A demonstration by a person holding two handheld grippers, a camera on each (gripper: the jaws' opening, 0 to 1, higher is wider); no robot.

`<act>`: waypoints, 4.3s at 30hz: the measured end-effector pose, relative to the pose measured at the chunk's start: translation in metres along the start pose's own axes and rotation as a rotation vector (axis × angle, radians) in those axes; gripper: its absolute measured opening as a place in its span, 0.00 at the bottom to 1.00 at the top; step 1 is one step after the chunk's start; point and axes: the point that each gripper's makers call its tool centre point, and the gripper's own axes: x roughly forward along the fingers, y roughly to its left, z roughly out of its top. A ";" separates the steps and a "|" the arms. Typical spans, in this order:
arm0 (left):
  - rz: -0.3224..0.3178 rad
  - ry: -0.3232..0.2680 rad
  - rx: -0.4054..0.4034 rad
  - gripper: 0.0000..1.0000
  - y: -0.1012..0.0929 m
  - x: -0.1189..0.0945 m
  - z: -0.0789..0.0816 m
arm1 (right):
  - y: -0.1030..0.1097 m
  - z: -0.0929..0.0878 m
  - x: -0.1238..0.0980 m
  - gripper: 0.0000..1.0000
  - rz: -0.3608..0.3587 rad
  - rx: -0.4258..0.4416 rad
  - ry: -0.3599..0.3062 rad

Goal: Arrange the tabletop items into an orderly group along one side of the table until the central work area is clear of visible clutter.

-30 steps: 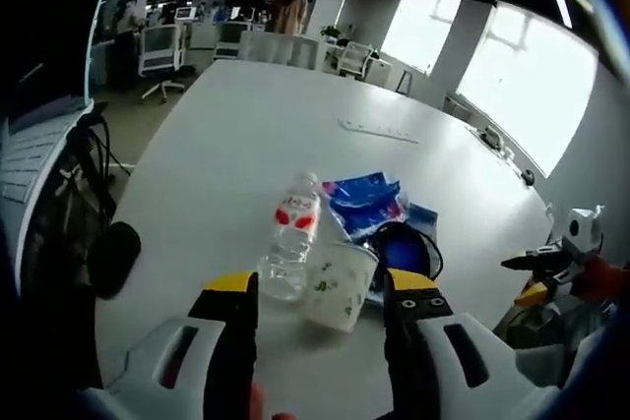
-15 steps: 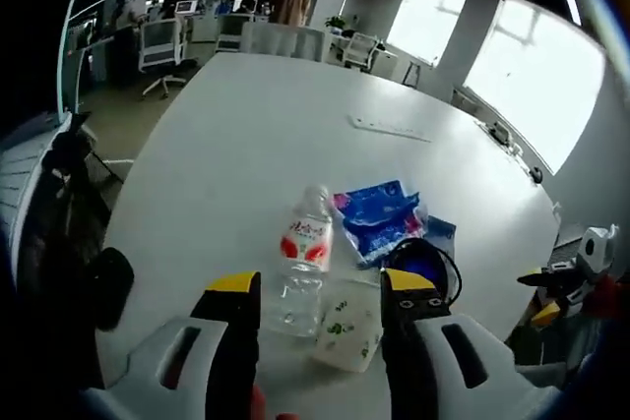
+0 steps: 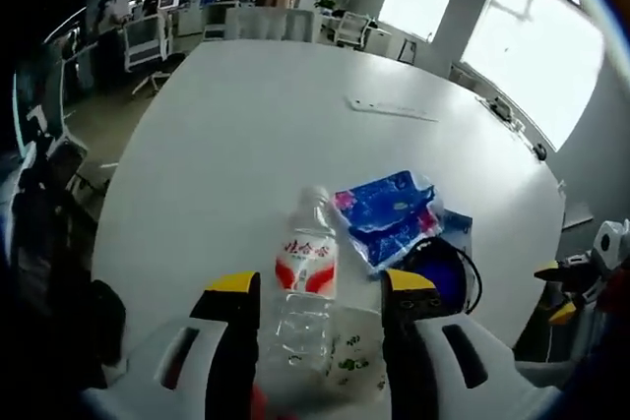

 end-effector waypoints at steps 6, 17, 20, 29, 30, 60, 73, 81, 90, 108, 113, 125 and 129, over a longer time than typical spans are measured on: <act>0.016 0.047 0.011 0.49 0.008 0.014 0.000 | -0.003 -0.002 0.000 0.58 0.000 0.008 0.007; 0.034 0.154 0.010 0.51 0.022 0.037 -0.014 | -0.014 -0.002 -0.007 0.58 -0.016 0.010 0.020; 0.035 0.170 0.007 0.52 0.024 0.042 -0.016 | -0.015 -0.004 -0.007 0.58 -0.016 0.010 0.025; 0.015 0.191 0.017 0.53 0.020 0.046 -0.015 | -0.016 -0.008 -0.009 0.58 -0.018 0.019 0.032; 0.010 0.189 0.017 0.53 0.019 0.047 -0.015 | -0.016 -0.009 -0.008 0.58 -0.019 0.022 0.032; -0.042 0.186 0.024 0.38 0.022 0.050 -0.019 | -0.019 -0.019 -0.013 0.55 -0.046 0.064 0.029; -0.028 0.192 0.030 0.38 0.028 0.046 -0.021 | -0.016 -0.023 -0.013 0.54 -0.045 0.063 0.037; -0.032 0.223 0.060 0.48 0.022 0.055 -0.021 | -0.016 -0.029 -0.015 0.54 -0.053 0.072 0.044; -0.022 0.225 0.039 0.41 0.028 0.059 -0.023 | -0.018 -0.025 -0.016 0.54 -0.060 0.072 0.033; -0.028 0.079 -0.010 0.39 0.024 0.037 -0.006 | -0.011 -0.019 -0.012 0.54 -0.044 0.063 0.026; -0.015 0.025 0.004 0.39 0.023 0.024 0.001 | -0.009 -0.019 -0.012 0.54 -0.039 0.062 0.020; 0.027 -0.047 0.021 0.39 0.028 -0.006 0.000 | -0.006 -0.016 -0.010 0.54 -0.027 0.051 0.002; 0.035 -0.060 0.024 0.39 0.028 -0.013 -0.003 | -0.005 -0.017 -0.011 0.54 -0.024 0.050 0.001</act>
